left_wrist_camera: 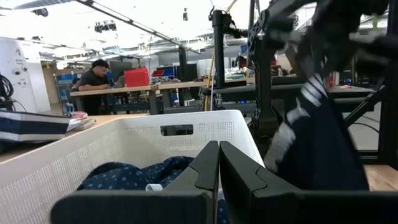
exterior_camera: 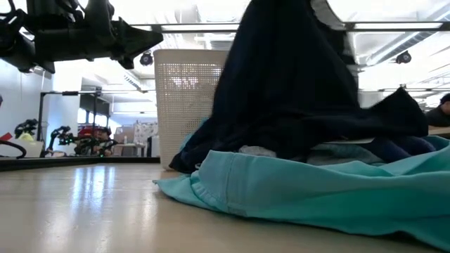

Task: Sort clothes
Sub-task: Put the black boxers into the white bin

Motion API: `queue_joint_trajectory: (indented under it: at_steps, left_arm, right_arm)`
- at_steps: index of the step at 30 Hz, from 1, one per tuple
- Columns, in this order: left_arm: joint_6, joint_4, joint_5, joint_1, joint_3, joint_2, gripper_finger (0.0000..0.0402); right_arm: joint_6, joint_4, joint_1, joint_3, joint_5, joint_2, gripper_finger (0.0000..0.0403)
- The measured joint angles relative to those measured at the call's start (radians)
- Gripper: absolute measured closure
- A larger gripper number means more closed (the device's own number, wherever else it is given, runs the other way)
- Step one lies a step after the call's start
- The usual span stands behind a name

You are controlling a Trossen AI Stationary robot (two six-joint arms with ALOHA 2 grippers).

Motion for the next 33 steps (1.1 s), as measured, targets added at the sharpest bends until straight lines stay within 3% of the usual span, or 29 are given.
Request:
queue_joint_trajectory:
  at_steps: [6, 11, 22, 30, 33]
  left_arm:
    - [0.000, 0.004, 0.000, 0.000, 0.000, 0.000, 0.0402]
    - [-0.001, 0.007, 0.000, 0.000, 0.000, 0.000, 0.0402]
    - [-0.001, 0.013, 0.000, 0.000, 0.000, 0.000, 0.0402]
    - [-0.001, 0.029, -0.001, 0.000, 0.000, 0.001, 0.0402]
    - [-0.001, 0.029, -0.001, 0.000, 0.000, 0.001, 0.0402]
  right_arm:
    - [-0.156, 0.018, -0.002, 0.147, 0.270, -0.010, 0.0403]
    - [-0.353, 0.185, -0.035, 0.267, 0.457, -0.010, 0.0403]
    - [-0.867, 0.652, -0.222, 0.470, 0.442, -0.009, 0.0403]
    - [-0.878, 0.682, -0.404, 0.524, 0.323, -0.010, 0.0403]
    - [-0.815, 0.627, -0.461, 0.523, 0.285, -0.006, 0.0403]
